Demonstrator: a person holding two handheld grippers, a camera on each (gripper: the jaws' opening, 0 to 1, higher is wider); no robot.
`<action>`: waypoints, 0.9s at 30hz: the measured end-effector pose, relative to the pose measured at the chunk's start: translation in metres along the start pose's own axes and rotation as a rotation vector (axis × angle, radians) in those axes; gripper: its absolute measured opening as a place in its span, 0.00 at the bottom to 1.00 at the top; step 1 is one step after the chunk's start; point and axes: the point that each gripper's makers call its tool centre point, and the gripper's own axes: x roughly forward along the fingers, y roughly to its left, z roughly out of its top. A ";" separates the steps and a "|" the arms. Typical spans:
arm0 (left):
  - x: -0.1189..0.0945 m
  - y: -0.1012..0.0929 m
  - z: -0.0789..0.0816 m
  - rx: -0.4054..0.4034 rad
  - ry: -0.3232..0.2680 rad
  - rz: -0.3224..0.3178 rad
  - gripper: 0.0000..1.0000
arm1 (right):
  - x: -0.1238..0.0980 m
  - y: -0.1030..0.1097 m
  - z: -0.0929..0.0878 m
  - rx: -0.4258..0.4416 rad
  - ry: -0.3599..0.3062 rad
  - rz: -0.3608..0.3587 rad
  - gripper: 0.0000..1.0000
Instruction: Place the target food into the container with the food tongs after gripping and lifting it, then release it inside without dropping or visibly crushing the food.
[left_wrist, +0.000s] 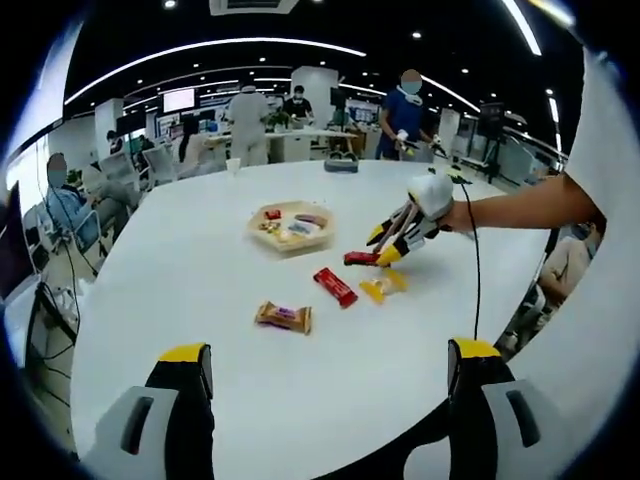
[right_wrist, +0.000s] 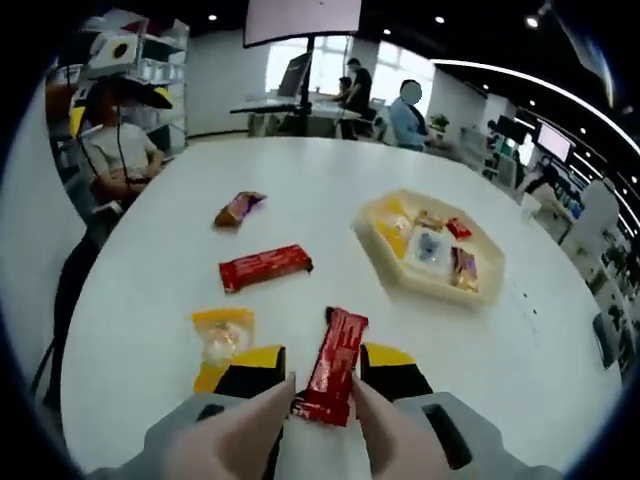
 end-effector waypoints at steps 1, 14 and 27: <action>0.002 0.000 0.002 0.000 -0.005 -0.005 0.98 | -0.002 -0.003 -0.001 0.031 -0.013 -0.031 0.29; 0.004 0.007 -0.004 -0.011 0.025 0.007 0.97 | 0.019 -0.023 0.007 0.230 -0.089 -0.130 0.23; 0.009 0.005 0.011 0.035 0.015 -0.012 0.97 | 0.019 -0.023 0.009 0.304 -0.095 -0.134 0.22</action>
